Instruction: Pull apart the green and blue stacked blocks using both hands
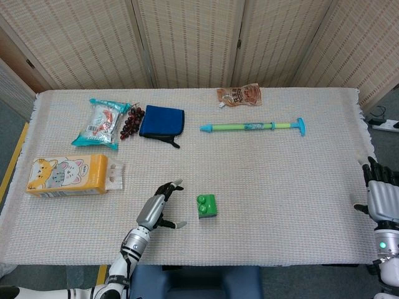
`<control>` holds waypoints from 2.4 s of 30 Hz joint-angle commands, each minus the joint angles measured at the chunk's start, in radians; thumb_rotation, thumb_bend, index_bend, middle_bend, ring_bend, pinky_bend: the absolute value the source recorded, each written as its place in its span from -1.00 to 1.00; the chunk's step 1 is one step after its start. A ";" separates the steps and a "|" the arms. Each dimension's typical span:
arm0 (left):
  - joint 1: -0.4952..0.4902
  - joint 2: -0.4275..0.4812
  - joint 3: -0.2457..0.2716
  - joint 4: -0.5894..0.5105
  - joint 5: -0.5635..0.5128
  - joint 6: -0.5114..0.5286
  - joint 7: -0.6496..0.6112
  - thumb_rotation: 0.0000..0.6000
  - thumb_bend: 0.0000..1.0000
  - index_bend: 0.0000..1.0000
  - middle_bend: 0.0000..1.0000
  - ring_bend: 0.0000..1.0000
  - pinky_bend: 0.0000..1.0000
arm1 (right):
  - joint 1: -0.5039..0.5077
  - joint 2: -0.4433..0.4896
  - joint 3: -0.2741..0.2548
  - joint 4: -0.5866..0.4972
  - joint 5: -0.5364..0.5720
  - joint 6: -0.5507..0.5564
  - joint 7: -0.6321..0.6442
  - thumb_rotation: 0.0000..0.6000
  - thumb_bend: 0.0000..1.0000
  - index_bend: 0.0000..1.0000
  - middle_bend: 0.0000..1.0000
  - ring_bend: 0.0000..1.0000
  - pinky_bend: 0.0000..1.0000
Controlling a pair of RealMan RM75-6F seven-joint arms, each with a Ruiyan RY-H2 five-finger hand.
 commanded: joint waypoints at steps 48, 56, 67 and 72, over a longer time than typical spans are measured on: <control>-0.113 -0.295 -0.051 0.493 0.143 -0.020 -0.241 1.00 -0.55 -0.49 0.02 -0.73 -1.00 | 0.023 0.030 -0.024 0.015 -0.008 -0.064 0.100 1.00 -0.21 -1.00 -1.00 -1.00 -1.00; -0.103 -0.315 -0.062 0.516 0.135 0.006 -0.239 1.00 -0.10 -0.28 0.33 -0.57 -1.00 | 0.027 0.025 -0.025 0.020 -0.003 -0.068 0.095 1.00 -0.21 -1.00 -1.00 -1.00 -1.00; -0.078 -0.275 -0.067 0.448 0.135 0.028 -0.246 1.00 0.13 -0.03 0.57 -0.38 -1.00 | 0.059 -0.004 -0.038 0.053 -0.003 -0.124 0.079 1.00 -0.20 -1.00 -1.00 -1.00 -1.00; -0.057 -0.212 -0.050 0.356 0.163 0.053 -0.236 1.00 0.13 0.00 0.60 -0.36 -1.00 | 0.123 -0.031 -0.038 0.119 -0.053 -0.240 0.195 1.00 -0.20 -1.00 -1.00 -1.00 -1.00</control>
